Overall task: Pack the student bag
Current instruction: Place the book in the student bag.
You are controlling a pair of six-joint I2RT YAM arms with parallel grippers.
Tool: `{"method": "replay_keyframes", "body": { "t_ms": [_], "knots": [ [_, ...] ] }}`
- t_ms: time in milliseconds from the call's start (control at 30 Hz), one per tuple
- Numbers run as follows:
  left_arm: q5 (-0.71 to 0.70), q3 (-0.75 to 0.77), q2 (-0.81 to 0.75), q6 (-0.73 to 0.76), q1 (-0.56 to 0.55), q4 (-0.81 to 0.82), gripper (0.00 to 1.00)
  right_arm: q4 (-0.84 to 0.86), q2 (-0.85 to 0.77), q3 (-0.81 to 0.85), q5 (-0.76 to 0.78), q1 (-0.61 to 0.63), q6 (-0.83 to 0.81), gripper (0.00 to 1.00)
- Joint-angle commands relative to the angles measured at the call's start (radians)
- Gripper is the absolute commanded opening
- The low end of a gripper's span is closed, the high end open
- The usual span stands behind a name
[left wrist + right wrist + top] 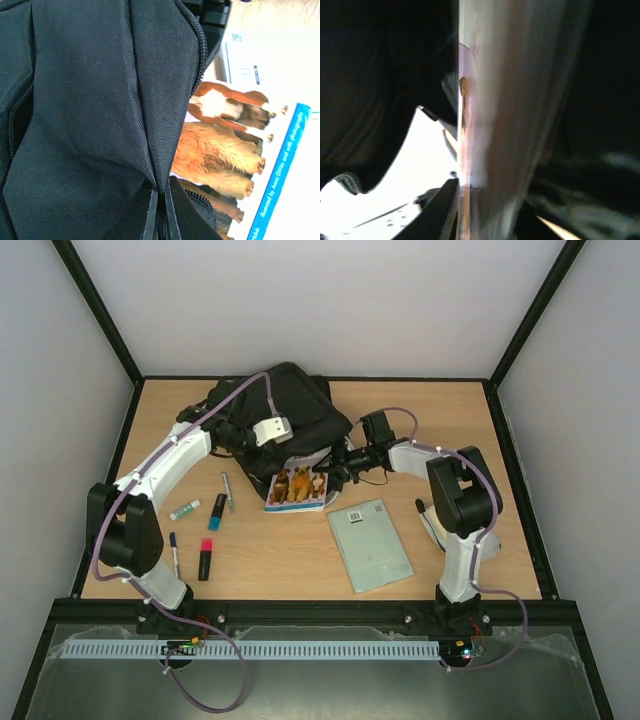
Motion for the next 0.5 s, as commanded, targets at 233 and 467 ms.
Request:
{"method": "replay_keyframes", "body": {
  "t_ms": [233, 467],
  "knots": [
    [0.021, -0.008, -0.046, 0.041, -0.008, 0.025, 0.02, -0.225, -0.022, 0.107, 0.233, 0.004, -0.247, 0.63],
    [0.029, -0.017, -0.049, 0.011, 0.004, 0.042, 0.02, -0.347, -0.157, 0.064, 0.4, 0.004, -0.454, 0.77]
  ]
}}
